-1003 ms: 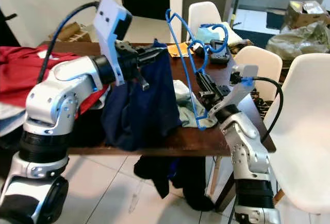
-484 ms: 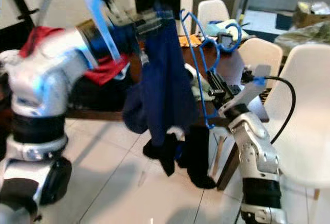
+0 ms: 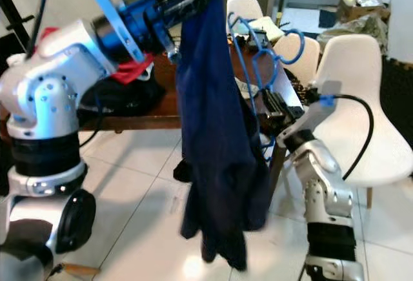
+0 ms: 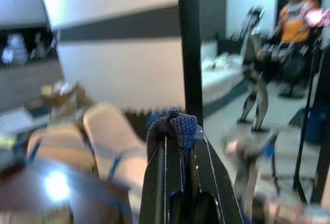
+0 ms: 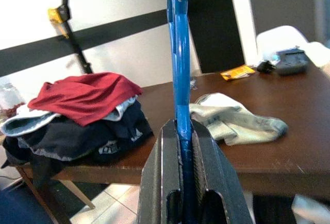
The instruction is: Hang hanger
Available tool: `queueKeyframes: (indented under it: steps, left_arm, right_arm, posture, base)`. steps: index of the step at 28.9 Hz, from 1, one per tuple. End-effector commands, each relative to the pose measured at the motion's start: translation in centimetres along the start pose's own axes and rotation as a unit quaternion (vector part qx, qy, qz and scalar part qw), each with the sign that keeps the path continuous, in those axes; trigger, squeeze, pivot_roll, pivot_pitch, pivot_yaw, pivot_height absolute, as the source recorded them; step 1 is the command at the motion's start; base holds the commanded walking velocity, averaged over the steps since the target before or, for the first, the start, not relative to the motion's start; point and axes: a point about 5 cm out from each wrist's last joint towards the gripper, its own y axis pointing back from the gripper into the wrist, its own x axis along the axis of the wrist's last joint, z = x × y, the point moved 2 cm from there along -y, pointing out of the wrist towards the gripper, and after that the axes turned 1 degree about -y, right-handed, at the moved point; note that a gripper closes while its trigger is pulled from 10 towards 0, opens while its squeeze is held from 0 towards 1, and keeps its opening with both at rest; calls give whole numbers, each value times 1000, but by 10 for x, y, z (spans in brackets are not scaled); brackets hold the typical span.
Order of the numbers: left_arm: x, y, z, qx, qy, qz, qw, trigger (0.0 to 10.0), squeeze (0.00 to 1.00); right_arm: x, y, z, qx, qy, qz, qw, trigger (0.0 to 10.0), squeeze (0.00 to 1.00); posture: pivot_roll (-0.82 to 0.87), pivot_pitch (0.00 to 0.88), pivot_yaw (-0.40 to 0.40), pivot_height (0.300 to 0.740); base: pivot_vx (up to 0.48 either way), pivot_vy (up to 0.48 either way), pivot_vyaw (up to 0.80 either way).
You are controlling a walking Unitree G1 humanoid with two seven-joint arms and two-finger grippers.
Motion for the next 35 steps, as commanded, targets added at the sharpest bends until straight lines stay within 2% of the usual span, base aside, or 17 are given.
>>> queueKeyframes:
  steps: [1, 4, 6, 8, 11, 12, 13, 14, 15, 21, 22, 23, 25, 26, 27, 30, 35]
  left_arm:
    - [-45, 8, -2, 7, -21, -82, 996, 10000, 0]
    - [-61, 13, -3, 8, -25, -108, 994, 10000, 0]
    - [-96, 33, -16, 42, -44, -172, 983, 10000, 0]
    - [-96, 33, -16, 42, -44, -172, 983, 10000, 0]
    - [-125, 59, -28, 82, -65, -230, 968, 10000, 0]
    - [-125, 59, -28, 82, -65, -230, 968, 10000, 0]
    - [-137, 72, -32, 99, -74, -253, 959, 10000, 0]
    - [-137, 72, -32, 99, -74, -253, 959, 10000, 0]
    - [-145, 82, -35, 114, -84, -269, 953, 10000, 0]
    - [-149, 89, -38, 130, -110, -277, 946, 10000, 0]
    - [-147, 89, -39, 126, -139, -277, 942, 10000, 0]
    - [-147, 89, -39, 126, -139, -277, 942, 10000, 0]
    - [-144, 89, -38, 89, -209, -289, 930, 10000, 0]
    - [-144, 89, -38, 89, -209, -289, 930, 10000, 0]
    - [-143, 90, -34, 51, -242, -297, 922, 10000, 0]
    - [-142, 92, -30, -3, -281, -299, 912, 10000, 0]
    - [-137, 93, -29, -49, -301, -276, 911, 10000, 0]
  right_arm:
    - [-4, 6, 12, -28, 19, -24, 999, 10000, 0]
    - [-5, 8, 16, -36, 26, -30, 999, 10000, 0]
    - [-11, 12, 30, -71, 52, -62, 994, 10000, 0]
    - [-11, 12, 30, -71, 52, -62, 994, 10000, 0]
    - [-20, 20, 42, -94, 79, -99, 987, 10000, 0]
    - [-20, 20, 42, -94, 79, -99, 987, 10000, 0]
    - [-25, 26, 42, -88, 95, -119, 984, 10000, 0]
    - [-25, 26, 42, -88, 95, -119, 984, 10000, 0]
    - [-29, 31, 40, -80, 103, -135, 982, 10000, 0]
    - [-34, 38, 38, -63, 112, -155, 980, 10000, 0]
    - [-35, 42, 36, -40, 117, -169, 978, 10000, 0]
    - [-35, 42, 36, -40, 117, -169, 978, 10000, 0]
    - [-36, 49, 30, 12, 132, -195, 972, 10000, 0]
    - [-36, 49, 30, 12, 132, -195, 972, 10000, 0]
    - [-35, 55, 29, 40, 143, -210, 966, 10000, 0]
    - [-31, 67, 32, 75, 159, -232, 957, 10000, 0]
    - [-22, 84, 35, 119, 181, -264, 940, 10000, 0]
  posture:
    - [19, 0, 16, 740]
    - [19, 0, 16, 740]
    - [16, 0, 9, 740]
    - [16, 0, 9, 740]
    - [10, 0, 6, 740]
    - [10, 0, 6, 740]
    - [5, 0, 3, 740]
    - [5, 0, 3, 740]
    - [1, 0, 0, 740]
    - [-3, 0, -4, 740]
    - [-4, 0, -5, 740]
    - [-4, 0, -5, 740]
    - [-6, 0, -7, 740]
    - [-6, 0, -7, 740]
    - [-7, 0, -8, 740]
    - [-6, 0, -9, 740]
    - [-1, 0, -13, 740]
  base:
    - [0, 0, -800]
    - [0, 0, -800]
    - [0, 0, -800]
    - [0, 0, -800]
    - [0, 0, -800]
    - [0, 0, -800]
    - [0, 0, -800]
    - [0, 0, -800]
    - [0, 0, -800]
    - [0, 0, -800]
    - [0, 0, -800]
    - [0, 0, -800]
    - [0, 0, -794]
    - [0, 0, -788]
    - [0, 0, -800]
    - [0, 0, -792]
    - [0, 0, -788]
